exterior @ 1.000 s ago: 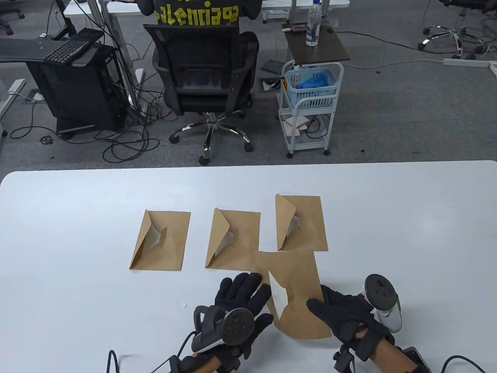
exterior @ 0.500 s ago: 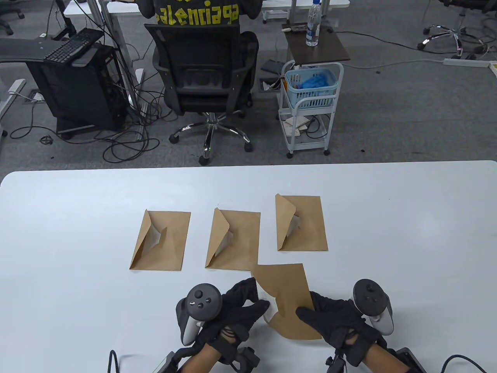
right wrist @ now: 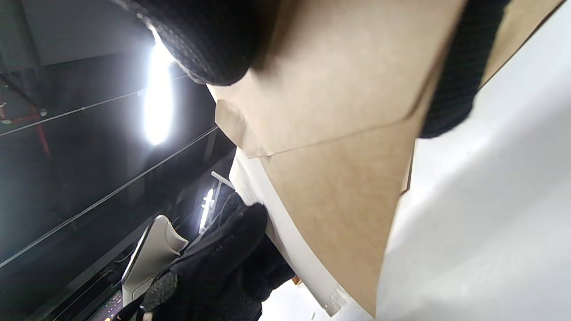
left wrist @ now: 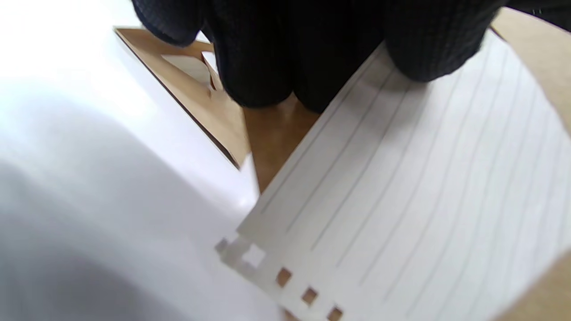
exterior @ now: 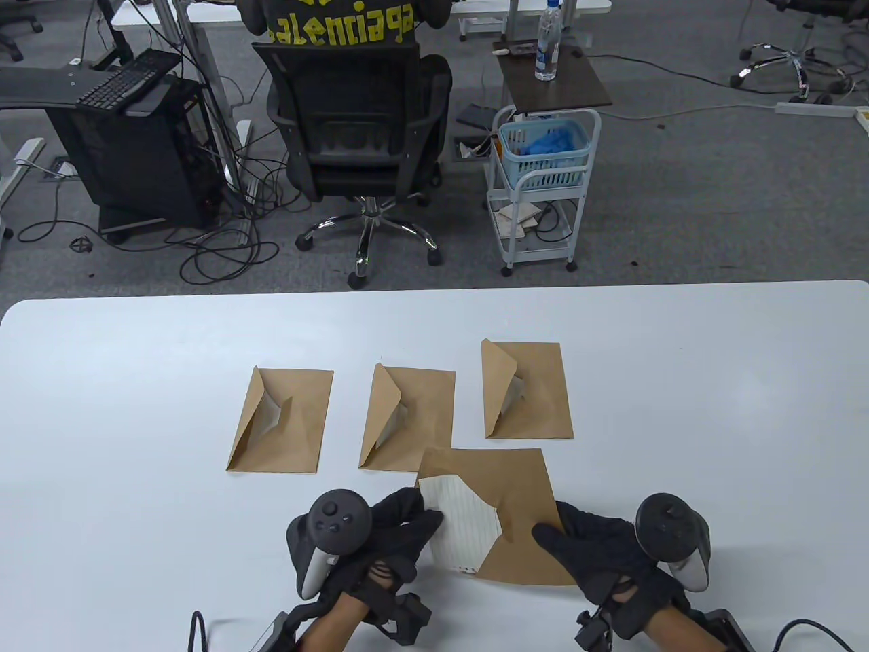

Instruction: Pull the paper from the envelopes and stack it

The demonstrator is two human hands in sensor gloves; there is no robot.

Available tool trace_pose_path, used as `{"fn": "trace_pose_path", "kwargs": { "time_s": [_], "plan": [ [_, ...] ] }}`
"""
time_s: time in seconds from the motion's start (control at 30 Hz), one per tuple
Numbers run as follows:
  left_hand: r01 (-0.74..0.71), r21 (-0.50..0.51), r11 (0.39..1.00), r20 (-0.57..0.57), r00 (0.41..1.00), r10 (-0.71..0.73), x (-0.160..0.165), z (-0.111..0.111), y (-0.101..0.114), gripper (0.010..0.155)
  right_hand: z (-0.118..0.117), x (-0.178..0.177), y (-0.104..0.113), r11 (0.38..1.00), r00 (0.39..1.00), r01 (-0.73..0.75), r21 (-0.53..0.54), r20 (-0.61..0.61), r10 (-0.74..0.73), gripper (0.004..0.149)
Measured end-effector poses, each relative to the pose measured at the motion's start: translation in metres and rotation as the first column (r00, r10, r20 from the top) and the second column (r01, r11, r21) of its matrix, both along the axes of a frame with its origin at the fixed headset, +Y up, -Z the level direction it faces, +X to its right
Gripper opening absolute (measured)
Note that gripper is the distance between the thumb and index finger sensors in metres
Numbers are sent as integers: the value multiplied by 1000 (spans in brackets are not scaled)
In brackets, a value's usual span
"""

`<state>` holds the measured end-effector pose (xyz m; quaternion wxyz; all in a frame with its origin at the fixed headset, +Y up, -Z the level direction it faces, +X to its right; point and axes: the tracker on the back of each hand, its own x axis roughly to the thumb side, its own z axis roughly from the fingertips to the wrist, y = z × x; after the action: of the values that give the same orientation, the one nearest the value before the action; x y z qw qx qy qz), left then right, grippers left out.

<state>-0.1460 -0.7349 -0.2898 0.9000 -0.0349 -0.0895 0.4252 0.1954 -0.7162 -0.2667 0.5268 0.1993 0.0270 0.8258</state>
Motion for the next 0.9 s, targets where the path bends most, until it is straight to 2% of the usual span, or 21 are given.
{"fn": "trace_pose_path", "kwargs": {
  "time_s": [0.17, 0.33, 0.43, 0.53, 0.6, 0.73, 0.83, 0.9],
  "plan": [
    [74, 20, 997, -46, 996, -73, -13, -5, 4, 35, -3, 26, 15, 999, 997, 30, 24, 75, -32, 43],
    [212, 19, 977, -58, 976, -210, -14, -7, 2, 40, -4, 62, 19, 998, 985, -31, 57, 174, 21, 43],
    [291, 15, 956, -19, 956, -291, -4, -7, -1, 53, -3, 81, 16, 999, 973, -18, 41, 229, 8, 43],
    [449, 54, 892, 15, 893, -451, 9, -6, -4, 73, -5, 89, 17, 999, 968, 15, 38, 250, -24, 43],
    [536, 80, 841, 23, 842, -539, 18, -3, -5, 75, -4, 91, 17, 999, 966, 23, 42, 255, -33, 43],
    [699, 194, 688, -4, 702, -712, 37, 0, -6, 68, 0, 87, 19, 998, 968, 3, 59, 252, -17, 44],
    [754, 209, 623, -2, 638, -770, 47, 1, -10, 40, 1, 86, 19, 998, 968, -3, 64, 250, -13, 44],
    [801, 218, 557, -2, 571, -821, 53, 0, -14, 40, 1, 85, 18, 998, 968, -4, 62, 249, -12, 44]
  ]
}}
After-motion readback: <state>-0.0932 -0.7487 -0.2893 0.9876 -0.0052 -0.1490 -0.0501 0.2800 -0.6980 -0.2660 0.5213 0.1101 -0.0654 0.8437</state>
